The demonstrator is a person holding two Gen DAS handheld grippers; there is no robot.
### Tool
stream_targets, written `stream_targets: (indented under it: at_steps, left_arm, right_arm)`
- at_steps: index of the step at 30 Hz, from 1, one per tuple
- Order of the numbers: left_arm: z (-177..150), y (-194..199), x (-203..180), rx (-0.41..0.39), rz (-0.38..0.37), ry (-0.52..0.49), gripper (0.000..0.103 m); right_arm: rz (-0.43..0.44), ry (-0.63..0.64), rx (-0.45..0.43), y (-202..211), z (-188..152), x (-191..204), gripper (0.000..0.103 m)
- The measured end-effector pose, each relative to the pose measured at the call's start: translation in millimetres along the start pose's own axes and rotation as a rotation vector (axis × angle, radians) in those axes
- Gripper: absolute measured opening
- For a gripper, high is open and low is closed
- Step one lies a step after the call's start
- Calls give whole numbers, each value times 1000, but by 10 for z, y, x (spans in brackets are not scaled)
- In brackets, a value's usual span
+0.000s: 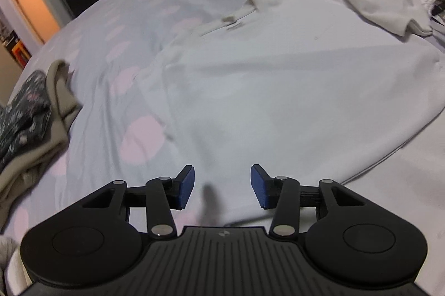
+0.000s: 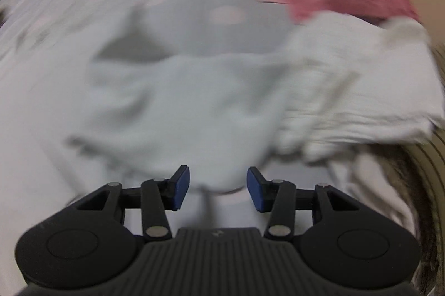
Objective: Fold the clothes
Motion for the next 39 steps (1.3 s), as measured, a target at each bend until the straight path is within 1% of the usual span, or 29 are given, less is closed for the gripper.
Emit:
stream_targets:
  at_steps: [2, 5, 7, 11, 12, 13, 14, 15, 17, 19, 20, 22, 23, 25, 28, 29, 30, 32, 33, 36, 37, 39]
  left_arm:
    - [59, -4, -56, -6, -10, -3, 43]
    - [147, -11, -140, -14, -26, -6, 43]
    - [206, -15, -196, -19, -36, -9, 43]
    - [312, -26, -288, -25, -52, -9, 43]
    - [334, -25, -299, -26, -52, -7, 43]
    - [354, -24, -311, -27, -53, -5, 43]
    - [372, -20, -320, -29, -56, -3, 43]
    - [384, -10, -324, -32, -60, -1, 43]
    - [401, 8, -332, -39, -62, -1, 43]
    - [403, 24, -330, -43, -60, 0, 43]
    - [399, 32, -324, -44, -59, 1, 43]
    - [377, 46, -300, -42, -56, 8, 43]
    - [366, 53, -288, -42, -54, 11, 43]
    - [345, 68, -263, -40, -51, 18, 43]
    - [338, 82, -215, -37, -43, 39, 43]
    - [340, 84, -200, -35, -42, 48, 43]
    - [346, 90, -191, -36, -45, 57, 43]
    - [375, 109, -189, -43, -49, 67, 43]
    - [394, 120, -193, -48, -52, 67, 43]
    - [442, 147, -212, -63, -63, 69, 43]
    - [454, 150, -220, -68, -68, 71, 43]
    - [474, 140, -243, -75, -75, 69, 43]
  right_arm:
    - [-2, -79, -25, -60, 45, -189, 49]
    - [32, -182, -29, -199, 82, -339, 49]
    - [60, -234, -8, -289, 102, -316, 50]
    - [59, -289, 32, -442, 87, -277, 52]
    - [62, -304, 38, -458, 89, -276, 48]
    - [67, -310, 43, -491, 103, -270, 41]
    - [67, -303, 43, -503, 139, -260, 16]
    - [60, -291, 29, -494, 191, -246, 8]
    - [48, -289, -40, -372, 330, -231, 6]
    - [39, -279, -115, -151, 476, -194, 6]
    - [45, -243, -154, -17, 561, -112, 6]
    - [69, -130, -229, 263, 718, 160, 6]
    - [81, -58, -260, 393, 773, 344, 6]
    - [113, 129, -325, 698, 820, 864, 6]
    - [210, 424, -406, 1070, 668, 1799, 6]
    - [254, 525, -426, 1163, 563, 2128, 8]
    - [302, 626, -436, 1216, 415, 2438, 13]
    - [375, 854, -435, 1250, 16, 2960, 33]
    - [404, 944, -416, 1235, -158, 3121, 36]
    - [479, 1129, -317, 1125, -561, 3339, 36]
    - [497, 1147, -278, 1061, -614, 3347, 36]
    - [475, 1082, -214, 906, -524, 3201, 36]
Point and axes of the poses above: each gripper's, at about its wrist camera, not at the fingertips, and y roughly against the way its jaws point, x to its left, z to its top, the point moved 8 cm from there along -y, roughly the way its jaws point, and after that the axes turned 1 degree about x, right-handed, at the moved point
